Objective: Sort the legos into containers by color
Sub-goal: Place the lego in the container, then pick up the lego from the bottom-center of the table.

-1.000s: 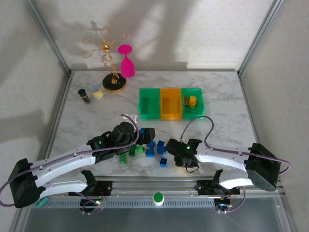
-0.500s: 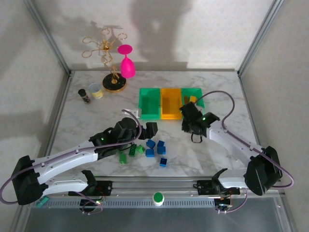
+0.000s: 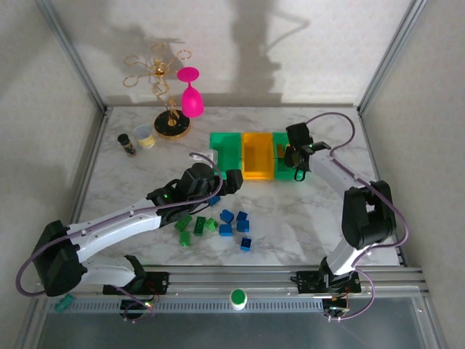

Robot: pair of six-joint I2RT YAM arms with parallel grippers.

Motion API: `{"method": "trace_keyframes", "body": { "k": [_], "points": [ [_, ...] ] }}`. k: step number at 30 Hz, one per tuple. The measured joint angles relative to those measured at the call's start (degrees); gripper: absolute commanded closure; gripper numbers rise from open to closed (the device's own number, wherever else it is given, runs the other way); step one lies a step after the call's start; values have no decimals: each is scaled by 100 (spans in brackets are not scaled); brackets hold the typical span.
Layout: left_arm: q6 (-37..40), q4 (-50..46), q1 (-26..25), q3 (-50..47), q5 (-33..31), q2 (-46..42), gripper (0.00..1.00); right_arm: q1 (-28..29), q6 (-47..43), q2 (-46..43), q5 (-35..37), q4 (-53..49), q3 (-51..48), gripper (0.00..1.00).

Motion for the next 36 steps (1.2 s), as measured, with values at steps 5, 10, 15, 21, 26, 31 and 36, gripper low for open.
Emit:
{"method": "trace_keyframes", "body": {
  "k": [5, 10, 15, 21, 26, 31, 36],
  "points": [
    [-2, 37, 127, 9, -17, 11, 0, -11, -146, 457, -122, 181, 313, 61],
    [-4, 37, 212, 7, -39, 11, 0, -17, -188, 730, -219, 269, 426, 59],
    [-4, 37, 245, 7, -66, 11, 0, -22, -190, 846, -302, 348, 428, 54],
    [-4, 35, 262, 7, -81, 4, 0, -33, -188, 855, -308, 350, 428, 51],
    [-2, 33, 278, 7, -81, -98, 0, -37, -188, 715, -439, 339, 428, 47],
    [-2, 13, 278, -4, -74, -330, 1, 76, -186, 144, -603, 295, 415, 42],
    [-2, -63, 280, -85, 24, -634, 0, 505, -166, -560, -645, 295, 122, 40]
  ]
}}
